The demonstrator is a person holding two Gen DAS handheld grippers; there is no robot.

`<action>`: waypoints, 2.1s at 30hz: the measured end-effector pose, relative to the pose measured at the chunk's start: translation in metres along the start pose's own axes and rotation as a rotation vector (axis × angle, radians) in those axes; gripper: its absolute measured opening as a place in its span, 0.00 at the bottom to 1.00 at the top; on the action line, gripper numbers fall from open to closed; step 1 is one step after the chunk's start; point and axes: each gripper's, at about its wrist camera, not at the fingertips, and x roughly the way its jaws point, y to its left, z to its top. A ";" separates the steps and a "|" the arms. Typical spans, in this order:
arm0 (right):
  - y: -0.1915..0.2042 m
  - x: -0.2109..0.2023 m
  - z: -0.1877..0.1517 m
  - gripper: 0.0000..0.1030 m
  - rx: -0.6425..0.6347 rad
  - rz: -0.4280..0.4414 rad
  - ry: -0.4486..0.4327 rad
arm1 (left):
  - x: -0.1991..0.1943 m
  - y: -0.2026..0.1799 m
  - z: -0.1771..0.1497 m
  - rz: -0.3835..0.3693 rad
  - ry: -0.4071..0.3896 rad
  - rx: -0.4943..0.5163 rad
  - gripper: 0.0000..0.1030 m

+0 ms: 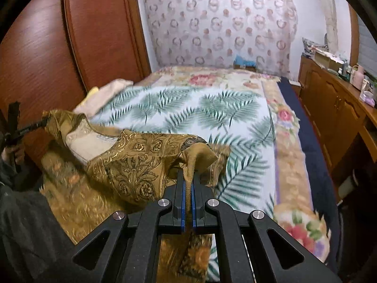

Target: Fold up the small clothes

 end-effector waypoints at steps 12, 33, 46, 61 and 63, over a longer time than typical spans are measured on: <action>-0.007 -0.003 0.043 0.52 -0.017 -0.084 -0.028 | -0.003 0.033 0.008 0.033 -0.025 -0.037 0.70; -0.030 0.105 0.060 0.56 0.011 -0.031 0.081 | 0.109 0.020 0.037 -0.055 0.191 0.053 0.66; -0.039 0.131 0.055 0.57 0.015 -0.064 0.141 | 0.116 0.025 0.024 -0.095 0.214 0.010 0.47; -0.017 0.094 0.054 0.11 -0.044 0.025 0.032 | 0.081 0.008 0.024 -0.098 0.105 0.029 0.05; -0.015 0.074 0.056 0.11 -0.041 0.028 -0.012 | 0.056 0.003 0.029 -0.086 0.070 0.013 0.05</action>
